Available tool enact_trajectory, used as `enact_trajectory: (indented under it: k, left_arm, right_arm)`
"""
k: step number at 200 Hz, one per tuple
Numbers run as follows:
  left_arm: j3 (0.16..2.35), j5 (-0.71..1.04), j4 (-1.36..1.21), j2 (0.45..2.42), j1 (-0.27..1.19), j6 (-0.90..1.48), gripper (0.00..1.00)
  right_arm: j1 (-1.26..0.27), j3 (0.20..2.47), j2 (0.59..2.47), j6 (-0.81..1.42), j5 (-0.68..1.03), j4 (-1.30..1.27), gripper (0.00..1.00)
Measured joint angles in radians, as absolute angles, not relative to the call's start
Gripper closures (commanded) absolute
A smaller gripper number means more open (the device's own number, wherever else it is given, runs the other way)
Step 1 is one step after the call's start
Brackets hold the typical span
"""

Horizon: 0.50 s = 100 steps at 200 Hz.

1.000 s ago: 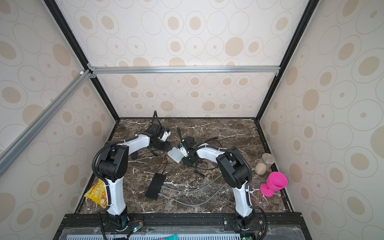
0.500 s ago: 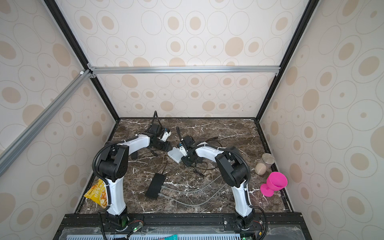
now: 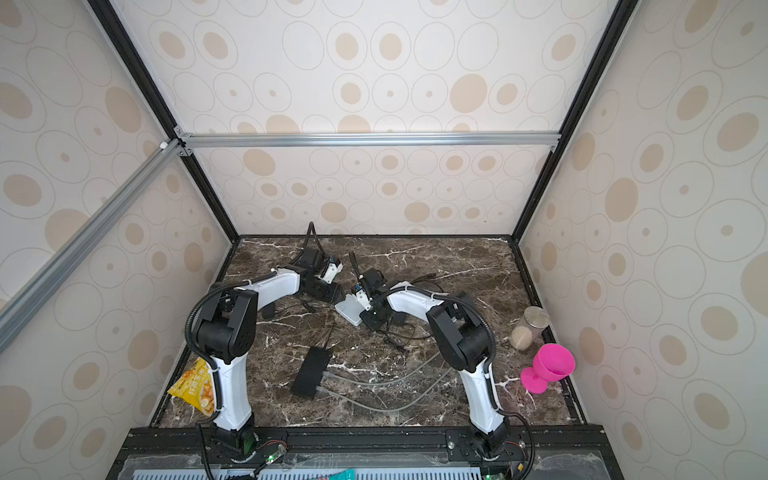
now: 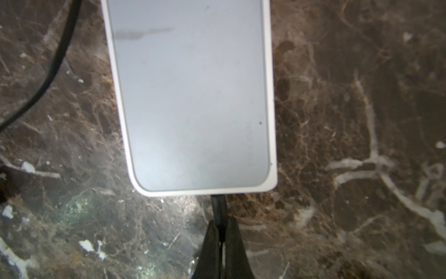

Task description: Insert the plug into the switch port

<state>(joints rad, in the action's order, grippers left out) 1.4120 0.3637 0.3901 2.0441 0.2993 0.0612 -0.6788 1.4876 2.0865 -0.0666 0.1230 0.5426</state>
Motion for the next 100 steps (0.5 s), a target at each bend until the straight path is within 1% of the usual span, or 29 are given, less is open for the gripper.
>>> enact_trajectory:
  k: [38,56,100]
  left_arm:
    - [1.413,0.374,0.393,2.046,0.299,0.061,0.49]
    - [1.415,0.384,0.395,2.049,0.299,0.064,0.56]
    - [1.423,0.427,0.399,2.060,0.299,0.064,0.62]
  right_arm:
    - [-0.680,1.499,2.093,-0.064,0.123,0.554,1.00]
    - [-0.680,1.504,2.094,-0.064,0.119,0.559,1.00]
    - [-0.680,1.535,2.109,-0.059,0.103,0.578,1.00]
